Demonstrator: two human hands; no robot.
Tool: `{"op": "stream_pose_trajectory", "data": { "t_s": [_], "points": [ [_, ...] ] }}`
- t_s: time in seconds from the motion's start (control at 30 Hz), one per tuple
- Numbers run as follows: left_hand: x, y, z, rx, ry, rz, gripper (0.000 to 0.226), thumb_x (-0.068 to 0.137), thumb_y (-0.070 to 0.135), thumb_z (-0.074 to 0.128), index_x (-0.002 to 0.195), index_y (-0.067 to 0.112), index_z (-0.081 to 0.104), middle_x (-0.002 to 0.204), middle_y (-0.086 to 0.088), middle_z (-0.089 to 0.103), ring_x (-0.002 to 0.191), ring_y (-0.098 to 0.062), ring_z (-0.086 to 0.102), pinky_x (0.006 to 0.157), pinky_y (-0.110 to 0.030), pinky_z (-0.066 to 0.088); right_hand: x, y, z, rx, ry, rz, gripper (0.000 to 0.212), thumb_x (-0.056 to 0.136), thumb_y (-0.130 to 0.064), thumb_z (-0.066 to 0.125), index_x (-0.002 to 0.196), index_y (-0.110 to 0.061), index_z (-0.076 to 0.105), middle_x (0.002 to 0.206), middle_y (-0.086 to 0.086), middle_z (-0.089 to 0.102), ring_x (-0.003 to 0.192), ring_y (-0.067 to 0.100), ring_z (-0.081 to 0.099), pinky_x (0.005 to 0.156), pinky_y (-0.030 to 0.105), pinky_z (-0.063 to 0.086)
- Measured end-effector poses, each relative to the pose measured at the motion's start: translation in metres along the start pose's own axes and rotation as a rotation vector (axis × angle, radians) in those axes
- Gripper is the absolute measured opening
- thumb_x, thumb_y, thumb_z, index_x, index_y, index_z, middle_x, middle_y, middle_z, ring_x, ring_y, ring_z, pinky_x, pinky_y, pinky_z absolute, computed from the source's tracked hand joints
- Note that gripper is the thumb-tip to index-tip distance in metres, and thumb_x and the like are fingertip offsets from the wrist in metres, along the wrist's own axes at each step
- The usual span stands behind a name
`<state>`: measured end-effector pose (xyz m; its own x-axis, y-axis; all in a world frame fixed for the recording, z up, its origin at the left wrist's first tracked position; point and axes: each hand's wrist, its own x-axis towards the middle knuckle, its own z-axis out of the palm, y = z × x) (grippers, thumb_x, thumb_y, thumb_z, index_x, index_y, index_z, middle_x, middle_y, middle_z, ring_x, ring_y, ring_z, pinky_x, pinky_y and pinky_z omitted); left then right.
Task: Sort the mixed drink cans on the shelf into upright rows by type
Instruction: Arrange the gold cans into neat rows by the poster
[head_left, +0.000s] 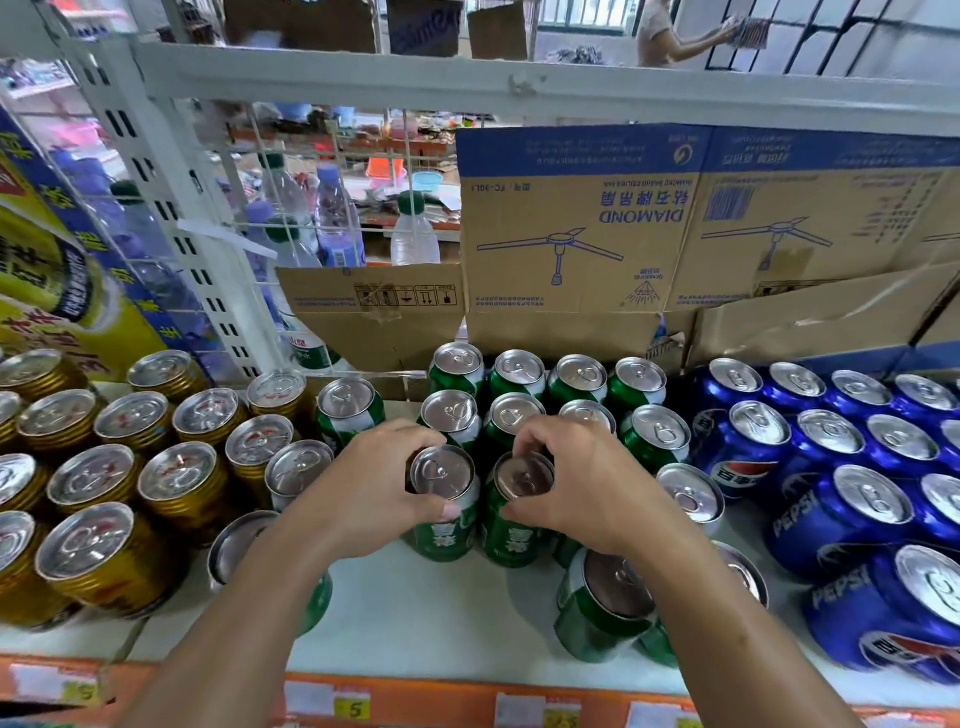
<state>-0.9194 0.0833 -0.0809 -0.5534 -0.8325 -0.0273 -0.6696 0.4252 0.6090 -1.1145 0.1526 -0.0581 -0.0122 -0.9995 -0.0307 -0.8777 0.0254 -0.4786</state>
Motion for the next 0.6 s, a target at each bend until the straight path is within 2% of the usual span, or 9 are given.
{"op": "stream_pose_trajectory", "data": {
  "t_s": [0.13,0.23,0.33,0.43,0.5,0.6],
  "points": [
    [0.004,-0.002,-0.001,0.052,-0.045,0.022,0.063,0.077,0.036,0.077,0.133,0.025,0.050,0.128,0.015,0.047,0.113,-0.004,0.045,0.090,-0.019,0.034,0.000,-0.003,0.003,-0.016,-0.004,0.007,0.044,0.070,-0.037,0.081,0.105,-0.025,0.058,0.095,-0.014,0.051,0.090,0.011,0.051,0.076,0.030,0.048],
    [0.002,-0.005,0.002,0.040,-0.042,0.029,0.063,0.077,0.039,0.077,0.133,0.028,0.049,0.127,0.015,0.045,0.114,-0.005,0.046,0.090,-0.020,0.035,0.001,-0.004,0.003,-0.042,-0.016,0.038,0.044,0.071,-0.037,0.080,0.107,-0.025,0.058,0.097,-0.013,0.050,0.092,0.013,0.051,0.076,0.031,0.049],
    [-0.001,-0.008,0.005,0.035,-0.039,0.035,0.063,0.076,0.042,0.077,0.131,0.028,0.049,0.124,0.014,0.043,0.114,-0.005,0.045,0.091,-0.020,0.035,0.004,-0.009,0.006,-0.093,-0.042,0.059,0.037,0.071,-0.034,0.077,0.099,-0.025,0.055,0.096,-0.011,0.050,0.095,0.017,0.049,0.074,0.032,0.047],
    [-0.002,-0.011,0.001,0.062,-0.045,0.044,0.073,0.073,0.048,0.077,0.137,0.025,0.048,0.125,0.015,0.042,0.114,-0.002,0.042,0.092,-0.018,0.034,0.011,-0.024,0.007,-0.164,0.033,0.039,0.035,0.078,-0.041,0.070,0.100,-0.019,0.057,0.101,-0.005,0.057,0.100,0.022,0.051,0.078,0.035,0.046],
    [-0.006,-0.012,-0.009,0.098,-0.013,0.051,0.078,0.073,0.050,0.076,0.141,0.026,0.044,0.130,0.014,0.043,0.115,-0.001,0.041,0.095,-0.019,0.035,0.016,-0.039,0.008,-0.221,0.083,0.018,0.035,0.086,-0.045,0.062,0.106,-0.017,0.058,0.106,-0.001,0.058,0.104,0.023,0.051,0.082,0.037,0.046],
    [-0.021,-0.019,-0.034,0.163,0.088,-0.019,0.070,0.079,0.047,0.072,0.142,0.031,0.043,0.138,0.013,0.043,0.120,-0.005,0.042,0.097,-0.026,0.038,0.028,-0.060,0.013,-0.197,0.086,-0.040,0.030,0.090,-0.040,0.057,0.109,-0.017,0.058,0.109,0.001,0.059,0.104,0.024,0.053,0.084,0.040,0.048]
  ]
}}
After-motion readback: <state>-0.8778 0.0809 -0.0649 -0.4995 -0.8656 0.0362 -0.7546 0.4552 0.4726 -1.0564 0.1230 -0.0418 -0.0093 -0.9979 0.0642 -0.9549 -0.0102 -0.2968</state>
